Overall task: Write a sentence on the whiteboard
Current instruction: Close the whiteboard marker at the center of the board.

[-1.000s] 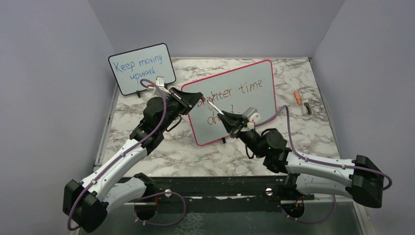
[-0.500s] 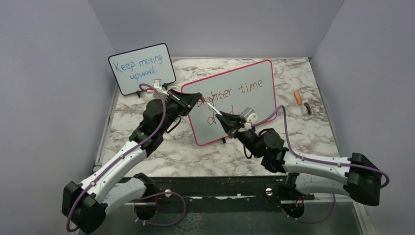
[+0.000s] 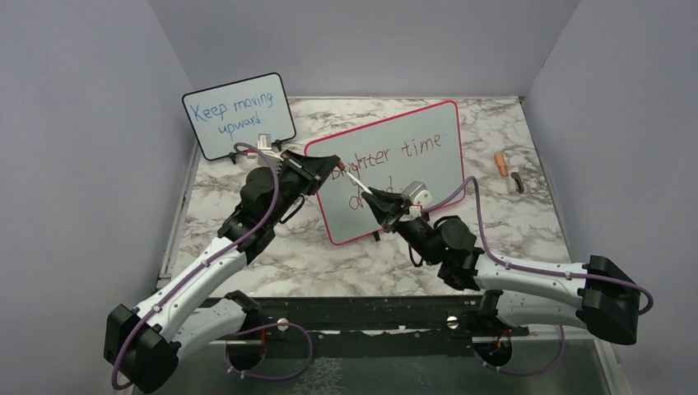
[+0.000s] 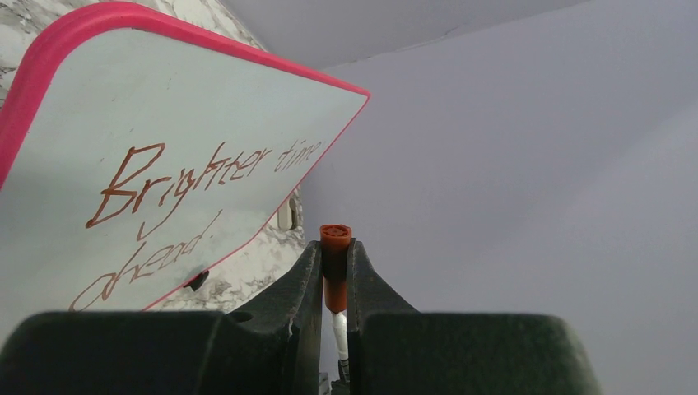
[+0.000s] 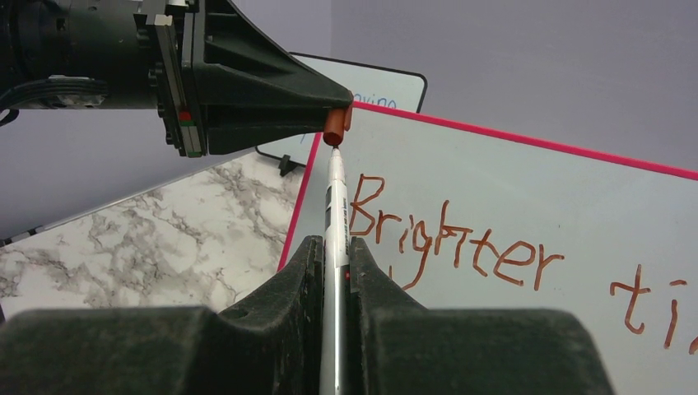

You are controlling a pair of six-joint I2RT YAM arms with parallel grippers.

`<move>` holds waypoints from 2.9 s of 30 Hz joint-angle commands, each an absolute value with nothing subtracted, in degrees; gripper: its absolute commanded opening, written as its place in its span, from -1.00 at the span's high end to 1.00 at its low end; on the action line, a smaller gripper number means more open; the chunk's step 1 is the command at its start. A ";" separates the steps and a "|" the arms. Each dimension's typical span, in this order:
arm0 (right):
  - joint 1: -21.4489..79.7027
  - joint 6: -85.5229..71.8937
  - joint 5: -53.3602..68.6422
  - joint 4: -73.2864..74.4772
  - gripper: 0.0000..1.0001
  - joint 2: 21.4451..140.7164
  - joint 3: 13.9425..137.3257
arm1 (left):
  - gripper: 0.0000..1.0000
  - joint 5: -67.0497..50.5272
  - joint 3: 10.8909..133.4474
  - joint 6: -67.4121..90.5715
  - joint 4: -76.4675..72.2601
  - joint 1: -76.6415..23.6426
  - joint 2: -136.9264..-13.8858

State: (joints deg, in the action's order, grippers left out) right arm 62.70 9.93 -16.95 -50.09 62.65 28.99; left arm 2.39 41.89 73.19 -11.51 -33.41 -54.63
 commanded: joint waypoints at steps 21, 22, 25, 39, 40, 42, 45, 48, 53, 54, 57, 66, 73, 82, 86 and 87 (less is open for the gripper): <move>63.11 8.75 -18.67 -56.07 0.98 64.94 30.06 | 1.00 2.15 41.40 74.62 -13.71 -33.93 -54.54; 63.13 8.78 -19.01 -56.14 0.98 64.90 30.06 | 1.00 2.11 41.44 74.66 -13.71 -33.94 -54.54; 63.11 8.96 -20.10 -57.18 0.98 65.02 29.76 | 1.00 1.89 41.51 74.70 -13.71 -34.01 -54.56; 63.17 7.03 -22.55 -66.27 0.98 70.13 29.93 | 1.00 0.81 40.97 75.56 -16.44 -36.03 -55.29; 63.11 6.95 -22.77 -67.43 0.98 70.52 29.73 | 1.00 0.82 40.75 75.65 -16.70 -36.18 -55.34; 63.14 6.78 -23.10 -69.89 0.98 71.46 29.53 | 1.00 1.00 40.09 76.13 -17.48 -36.59 -55.30; 63.11 6.86 -23.27 -71.43 0.98 72.90 30.07 | 1.00 1.40 39.19 76.53 -18.70 -37.66 -55.36; 63.12 7.25 -23.65 -73.74 0.98 74.47 30.31 | 1.00 1.47 38.75 76.23 -20.02 -39.09 -55.92; 63.11 6.72 -25.43 -78.02 0.98 76.70 30.54 | 1.00 2.34 37.62 75.60 -22.23 -41.52 -56.58; 63.15 6.53 -25.48 -79.04 0.98 76.91 30.43 | 1.00 2.80 37.27 75.40 -22.88 -42.18 -56.48; 63.11 5.36 -24.79 -79.53 0.98 77.09 30.63 | 1.00 4.37 36.29 74.47 -24.33 -44.26 -56.43; 63.02 0.53 -25.12 -81.68 0.98 76.91 30.25 | 1.00 7.25 32.54 73.79 -28.32 -48.51 -56.26; 63.02 -1.06 -26.71 -80.47 0.98 76.47 29.96 | 1.00 9.78 31.18 71.93 -29.62 -49.92 -55.39; 62.60 1.48 -33.89 -60.09 0.98 67.76 27.88 | 0.36 22.21 32.19 59.83 -16.77 -49.92 -47.53; 62.50 0.22 -39.87 -48.17 0.98 61.41 26.20 | 0.03 28.09 36.44 53.16 -5.34 -49.88 -45.49; 62.37 -0.65 -41.99 -44.32 0.98 60.16 26.16 | -0.05 29.43 37.23 51.47 -3.29 -49.92 -45.16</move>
State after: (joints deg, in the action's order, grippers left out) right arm 62.54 0.43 -32.14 -58.92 64.93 27.51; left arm 22.85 32.75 60.97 -16.34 -49.95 -47.24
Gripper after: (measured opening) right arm 0.163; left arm 0.458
